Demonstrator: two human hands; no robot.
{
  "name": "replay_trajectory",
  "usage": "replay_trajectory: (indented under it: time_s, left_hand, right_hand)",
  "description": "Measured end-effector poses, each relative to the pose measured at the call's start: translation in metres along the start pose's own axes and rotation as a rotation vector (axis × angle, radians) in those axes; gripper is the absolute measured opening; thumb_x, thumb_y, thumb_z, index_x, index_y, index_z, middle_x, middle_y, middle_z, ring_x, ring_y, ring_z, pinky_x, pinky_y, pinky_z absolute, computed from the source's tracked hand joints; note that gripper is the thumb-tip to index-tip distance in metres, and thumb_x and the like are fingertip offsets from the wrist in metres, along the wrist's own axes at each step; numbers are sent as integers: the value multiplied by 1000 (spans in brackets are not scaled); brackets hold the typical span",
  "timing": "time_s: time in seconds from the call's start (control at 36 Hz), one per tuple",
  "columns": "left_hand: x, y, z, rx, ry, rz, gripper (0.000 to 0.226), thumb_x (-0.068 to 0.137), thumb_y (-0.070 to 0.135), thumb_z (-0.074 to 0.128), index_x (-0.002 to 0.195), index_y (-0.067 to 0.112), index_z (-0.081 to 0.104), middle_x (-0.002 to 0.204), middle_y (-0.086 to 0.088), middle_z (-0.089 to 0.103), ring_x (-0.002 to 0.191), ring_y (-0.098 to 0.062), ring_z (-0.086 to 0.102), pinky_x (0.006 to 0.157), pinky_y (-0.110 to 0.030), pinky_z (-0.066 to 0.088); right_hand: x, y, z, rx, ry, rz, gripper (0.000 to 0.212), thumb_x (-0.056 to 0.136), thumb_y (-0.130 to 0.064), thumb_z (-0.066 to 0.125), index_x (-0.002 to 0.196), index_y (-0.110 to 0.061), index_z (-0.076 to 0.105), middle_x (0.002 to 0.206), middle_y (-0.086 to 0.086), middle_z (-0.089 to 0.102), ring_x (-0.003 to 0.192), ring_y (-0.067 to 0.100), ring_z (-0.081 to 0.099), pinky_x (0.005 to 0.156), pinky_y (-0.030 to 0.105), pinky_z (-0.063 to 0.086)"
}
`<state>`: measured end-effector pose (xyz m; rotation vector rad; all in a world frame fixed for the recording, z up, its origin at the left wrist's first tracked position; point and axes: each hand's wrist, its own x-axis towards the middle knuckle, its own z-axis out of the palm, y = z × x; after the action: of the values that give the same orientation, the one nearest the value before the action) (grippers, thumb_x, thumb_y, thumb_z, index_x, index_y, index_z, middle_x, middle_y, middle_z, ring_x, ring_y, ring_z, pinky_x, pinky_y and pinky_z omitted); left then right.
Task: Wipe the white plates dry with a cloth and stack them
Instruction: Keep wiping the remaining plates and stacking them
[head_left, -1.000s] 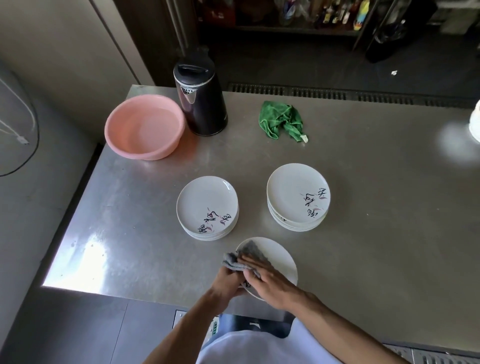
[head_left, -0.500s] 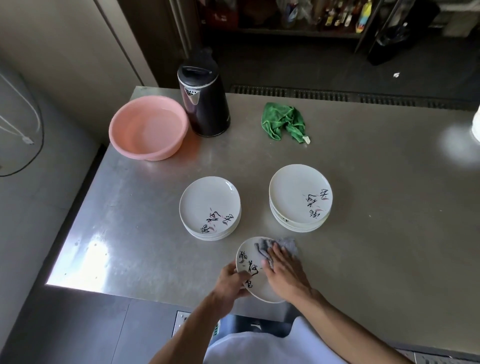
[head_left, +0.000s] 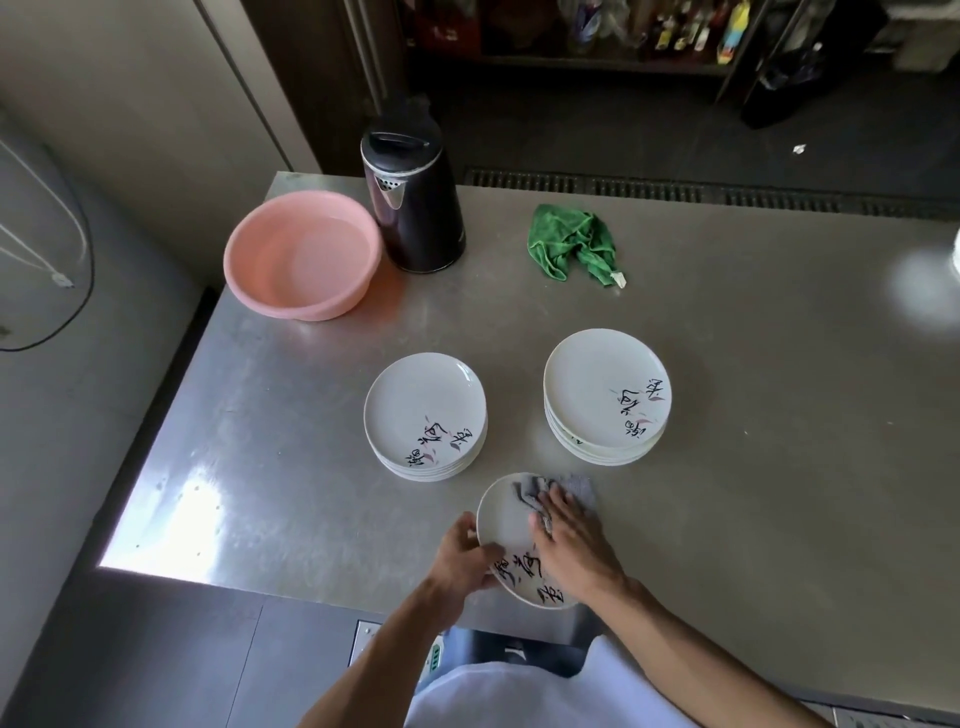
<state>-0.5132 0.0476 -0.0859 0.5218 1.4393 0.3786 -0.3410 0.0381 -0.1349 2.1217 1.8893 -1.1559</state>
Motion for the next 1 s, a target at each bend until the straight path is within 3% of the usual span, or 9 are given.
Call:
replay_trajectory:
  time_s: [0.11,0.33,0.5,0.58,0.64,0.72,0.83,0.92,1.0]
  left_hand:
    - [3,-1,7,21,-29,41,35,93,-12,56,124,3,56,116,-25,69,97,-33,71,84,-51,62]
    - [7,4,-6,-73,29,-12,31,91,-11,57,115,6,50,111,-30,65,92,-38,69,74,-46,62]
    - [13,15,-10,-156,-38,5,58,86,-8,59,133,24,49,115,-26,67,88,-36,72,72,-44,63]
    - [17,20,-9,-173,-27,14,65,91,-11,47,141,29,49,114,-21,68,85,-32,73,77,-46,63]
    - [18,22,-7,-167,-35,17,66,91,-10,46,142,32,50,114,-19,69,86,-31,74,75,-45,63]
    - [18,21,-8,-148,-34,40,64,94,-7,50,140,38,49,115,-17,68,85,-30,77,72,-43,63]
    - [11,22,-10,-84,-75,107,30,100,23,64,130,25,57,108,-11,71,84,-26,74,76,-42,63]
    - [0,27,-12,75,-111,233,43,96,51,59,118,14,63,110,-15,61,91,-21,62,83,-42,63]
    - [-1,23,-19,268,-97,405,27,97,36,67,112,14,68,117,-17,55,104,-22,56,91,-30,53]
  right_hand:
    - [-7,-19,2,201,-37,-338,58,105,-49,22,158,-26,25,162,-17,10,150,-5,5,124,24,3]
    - [1,2,-9,-28,-38,-109,58,107,-45,25,158,-18,24,166,-2,16,153,10,9,125,32,4]
    - [-33,7,-21,118,46,-388,54,99,-54,41,145,-27,51,152,-20,36,140,-17,19,120,15,11]
    - [-49,3,-16,70,64,-493,67,90,-63,54,145,-25,52,151,-18,40,141,-9,29,120,17,16]
    - [-53,1,-18,30,167,-543,59,86,-45,70,139,-22,59,145,-12,54,133,3,50,114,29,37]
    - [-54,-2,-27,51,259,-579,53,73,-8,76,123,-23,69,123,-13,69,106,11,66,95,29,53]
    - [-53,-4,-44,55,338,-589,48,69,3,68,110,-22,70,105,-12,71,94,14,66,86,28,53]
    - [-50,-3,-63,150,420,-540,42,70,7,66,104,-18,70,96,-8,70,85,11,62,77,23,50]
    - [-44,-2,-82,320,457,-424,27,79,7,67,97,-12,70,81,-7,66,70,1,55,66,20,45]
